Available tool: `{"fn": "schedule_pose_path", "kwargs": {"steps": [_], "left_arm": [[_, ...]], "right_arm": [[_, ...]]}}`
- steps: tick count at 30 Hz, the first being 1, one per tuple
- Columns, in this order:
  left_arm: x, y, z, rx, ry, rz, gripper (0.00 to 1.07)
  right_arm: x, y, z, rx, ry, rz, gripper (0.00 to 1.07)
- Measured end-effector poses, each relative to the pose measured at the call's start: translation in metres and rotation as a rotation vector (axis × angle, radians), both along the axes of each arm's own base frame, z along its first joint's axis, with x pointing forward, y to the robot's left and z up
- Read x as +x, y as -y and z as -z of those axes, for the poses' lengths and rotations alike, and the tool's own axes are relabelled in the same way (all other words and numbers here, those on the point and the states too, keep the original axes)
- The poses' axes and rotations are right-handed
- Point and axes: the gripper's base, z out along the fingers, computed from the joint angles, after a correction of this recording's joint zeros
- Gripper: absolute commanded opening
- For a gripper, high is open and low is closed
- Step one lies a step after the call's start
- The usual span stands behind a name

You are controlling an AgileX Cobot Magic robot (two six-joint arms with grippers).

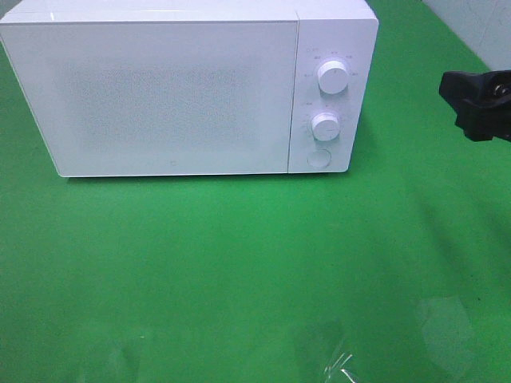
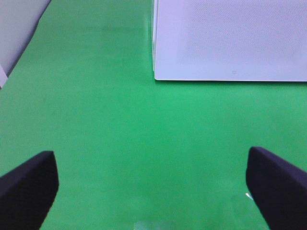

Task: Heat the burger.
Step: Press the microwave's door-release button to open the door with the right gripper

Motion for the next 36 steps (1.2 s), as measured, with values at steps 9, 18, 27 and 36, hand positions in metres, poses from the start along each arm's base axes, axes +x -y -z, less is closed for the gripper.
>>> {"fn": "schedule_pose_path", "kwargs": {"steps": [9, 18, 27, 36], "left_arm": [[0.0, 0.0, 0.0, 0.0, 0.0, 0.0, 0.99], [0.0, 0.0, 0.0, 0.0, 0.0, 0.0, 0.99], [0.0, 0.0, 0.0, 0.0, 0.0, 0.0, 0.99], [0.0, 0.0, 0.0, 0.0, 0.0, 0.0, 0.99]], "right_arm": [[0.015, -0.005, 0.031, 0.016, -0.023, 0.078, 0.76], [0.018, -0.04, 0.056, -0.002, -0.025, 0.111, 0.76], [0.009, -0.07, 0.079, -0.019, -0.06, 0.118, 0.76], [0.014, -0.096, 0.089, -0.029, -0.083, 0.082, 0.76]]}}
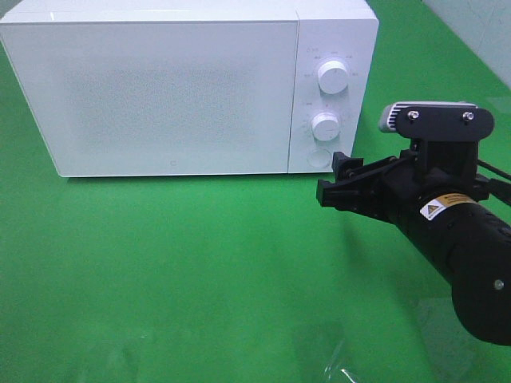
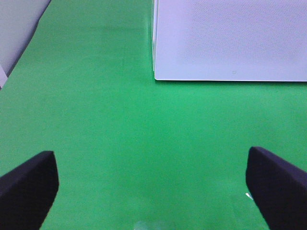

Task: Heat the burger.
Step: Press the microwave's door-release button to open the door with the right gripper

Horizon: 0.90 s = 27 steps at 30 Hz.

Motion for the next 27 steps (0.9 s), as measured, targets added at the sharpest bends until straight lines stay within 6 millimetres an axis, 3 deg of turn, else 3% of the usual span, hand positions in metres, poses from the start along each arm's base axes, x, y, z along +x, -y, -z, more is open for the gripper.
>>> {"fn": "schedule_pose_path", "kwargs": {"steps": [8, 12, 17, 19, 22, 25, 27], "left_arm": [[0.0, 0.0, 0.0, 0.0, 0.0, 0.0, 0.99], [0.0, 0.0, 0.0, 0.0, 0.0, 0.0, 0.99], [0.0, 0.0, 0.0, 0.0, 0.0, 0.0, 0.99], [0.0, 0.0, 0.0, 0.0, 0.0, 0.0, 0.99], [0.0, 0.0, 0.0, 0.0, 0.0, 0.0, 0.99], [0.0, 0.0, 0.0, 0.0, 0.0, 0.0, 0.99], [0.0, 0.0, 0.0, 0.0, 0.0, 0.0, 0.99]], "right_arm": [[0.0006, -0.0025, 0.004, 0.053, -0.03, 0.017, 0.75], [0.0006, -0.0025, 0.0041, 0.203, -0.053, 0.07, 0.69], [0.0005, -0.0024, 0.0042, 0.444, -0.087, 0.156, 0.58], [0.0003, -0.0026, 0.0049, 0.66, -0.124, 0.234, 0.49], [0.0, -0.0027, 0.0055, 0.716, -0.139, 0.255, 0.43], [-0.0012, -0.0033, 0.0082, 0.936, -0.202, 0.345, 0.28], [-0.0014, -0.0035, 0.0087, 0.995, -0.216, 0.371, 0.25]]}}
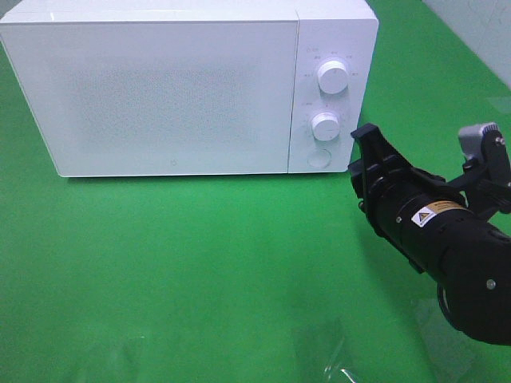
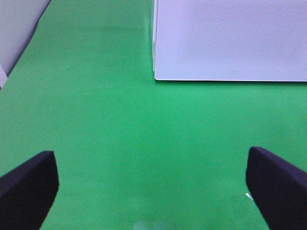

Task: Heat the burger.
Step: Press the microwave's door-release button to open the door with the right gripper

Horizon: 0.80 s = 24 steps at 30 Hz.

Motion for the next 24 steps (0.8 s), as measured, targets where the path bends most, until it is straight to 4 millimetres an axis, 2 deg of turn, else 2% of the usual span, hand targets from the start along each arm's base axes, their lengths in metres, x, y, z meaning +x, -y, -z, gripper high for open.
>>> {"fn": "schedule_pose_path", "kwargs": {"steps": [1, 2, 3, 4, 5, 18, 24], "left_arm": [[0.0, 0.0, 0.0, 0.0, 0.0, 0.0, 0.99], [0.0, 0.0, 0.0, 0.0, 0.0, 0.0, 0.99], [0.0, 0.0, 0.0, 0.0, 0.0, 0.0, 0.99], [0.0, 0.0, 0.0, 0.0, 0.0, 0.0, 0.99], [0.0, 0.0, 0.0, 0.0, 0.0, 0.0, 0.99], [0.0, 0.0, 0.0, 0.0, 0.0, 0.0, 0.99], [0.0, 0.0, 0.0, 0.0, 0.0, 0.0, 0.99]], "right_arm": [[0.0, 0.0, 0.001, 0.105, -0.025, 0.043, 0.17], [0.0, 0.0, 0.001, 0.105, -0.025, 0.043, 0.17], [-0.001, 0.0, 0.001, 0.193, -0.048, 0.08, 0.08], [-0.001, 0.0, 0.001, 0.193, -0.048, 0.08, 0.08], [-0.001, -0.001, 0.002, 0.26, -0.063, 0.108, 0.01], [0.0, -0.004, 0.011, 0.336, -0.138, 0.153, 0.0], [0.016, -0.02, 0.019, 0.352, -0.144, 0.158, 0.0]]}}
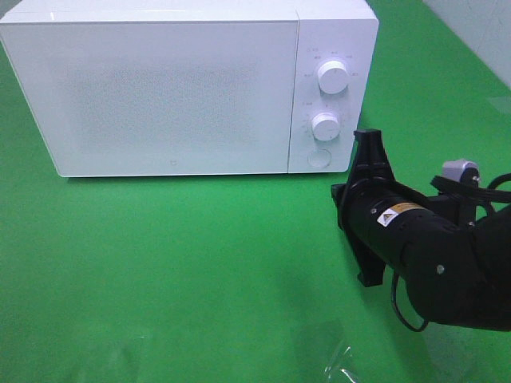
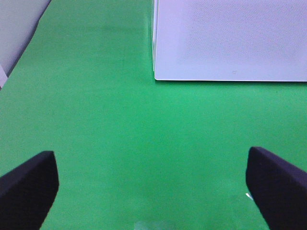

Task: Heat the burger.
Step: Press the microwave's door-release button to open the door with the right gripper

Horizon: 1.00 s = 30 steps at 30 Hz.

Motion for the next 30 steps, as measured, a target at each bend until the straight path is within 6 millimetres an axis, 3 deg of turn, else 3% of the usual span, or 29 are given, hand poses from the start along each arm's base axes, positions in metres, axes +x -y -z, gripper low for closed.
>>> {"fn": "schedule_pose_path", "kwargs": {"steps": [15, 30], "left_arm": [[0.0, 0.0, 0.0, 0.0, 0.0, 0.0, 0.99], [0.0, 0.0, 0.0, 0.0, 0.0, 0.0, 0.99]], "right_arm": [[0.056, -0.004, 0.014, 0.001, -0.006, 0.032, 0.0], [0.088, -0.007, 0.024, 0.009, -0.015, 0.045, 0.0]]}}
